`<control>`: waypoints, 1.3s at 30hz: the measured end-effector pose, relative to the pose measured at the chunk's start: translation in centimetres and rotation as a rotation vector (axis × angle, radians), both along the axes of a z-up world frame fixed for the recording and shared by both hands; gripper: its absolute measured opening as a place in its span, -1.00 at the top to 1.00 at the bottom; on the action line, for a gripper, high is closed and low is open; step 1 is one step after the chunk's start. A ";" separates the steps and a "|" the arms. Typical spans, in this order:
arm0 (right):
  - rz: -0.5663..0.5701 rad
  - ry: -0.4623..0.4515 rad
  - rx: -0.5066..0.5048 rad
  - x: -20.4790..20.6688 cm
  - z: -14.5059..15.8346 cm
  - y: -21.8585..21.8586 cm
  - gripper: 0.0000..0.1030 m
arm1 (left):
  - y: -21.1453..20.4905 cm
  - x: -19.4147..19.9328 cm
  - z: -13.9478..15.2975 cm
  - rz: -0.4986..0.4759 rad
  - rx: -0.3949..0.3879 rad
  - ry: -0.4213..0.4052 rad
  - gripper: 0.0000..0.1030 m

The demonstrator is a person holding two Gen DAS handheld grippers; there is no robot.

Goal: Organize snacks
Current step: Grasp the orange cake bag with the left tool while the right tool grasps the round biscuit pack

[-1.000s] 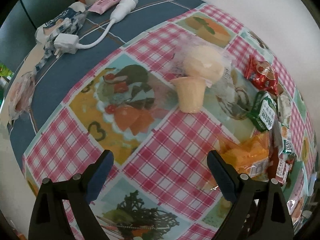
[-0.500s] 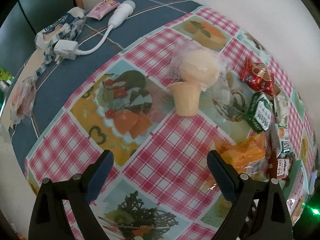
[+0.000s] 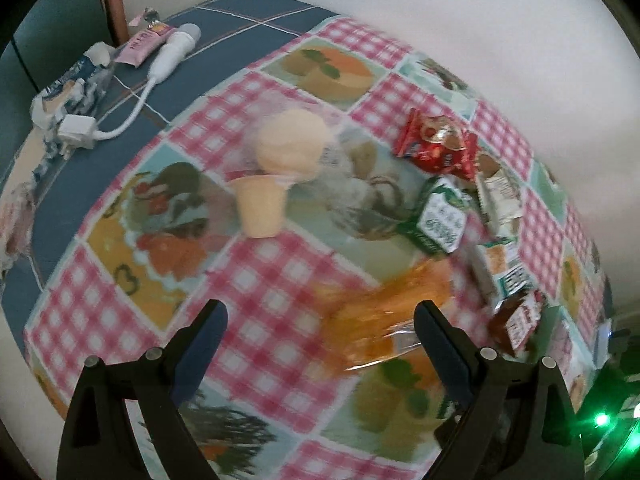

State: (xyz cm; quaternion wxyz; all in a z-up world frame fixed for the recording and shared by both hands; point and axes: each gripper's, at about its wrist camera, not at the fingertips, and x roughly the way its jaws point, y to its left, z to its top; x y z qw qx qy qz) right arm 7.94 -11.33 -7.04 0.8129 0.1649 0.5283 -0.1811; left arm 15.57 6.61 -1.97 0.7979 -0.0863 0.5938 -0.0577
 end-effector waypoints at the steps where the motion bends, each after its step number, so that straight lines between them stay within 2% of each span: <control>1: -0.006 0.002 -0.003 -0.2 0.1 -0.3 -0.42 | -0.3 0.1 -0.2 0.013 -0.012 0.003 -0.84; 5: -0.024 -0.005 0.019 -1.0 0.3 -1.3 -0.31 | -1.7 0.3 -0.8 0.039 -0.031 0.008 -0.84; 8: -0.032 -0.008 0.023 -1.3 0.3 -2.0 -0.29 | -3.6 0.4 -1.6 0.014 0.044 0.016 -0.84; 16: -0.047 -0.016 0.040 -2.9 0.8 -4.0 -0.27 | -7.3 0.6 -3.4 -0.041 0.151 0.013 -0.84; 24: -0.047 -0.015 0.036 -3.1 0.8 -4.3 -0.26 | -7.6 0.6 -4.8 -0.042 0.125 0.048 -0.84; 27: -0.053 -0.023 0.046 -3.0 0.8 -4.2 -0.20 | -7.2 0.6 -4.9 -0.042 0.125 0.044 -0.77; 35: -0.049 -0.039 0.080 -3.5 1.8 -3.3 -0.09 | -6.6 0.3 -4.2 -0.055 0.121 0.049 -0.61; 39: -0.056 -0.065 0.101 -3.8 2.8 -3.2 -0.09 | -5.7 -0.3 -2.5 -0.054 0.114 0.035 -0.61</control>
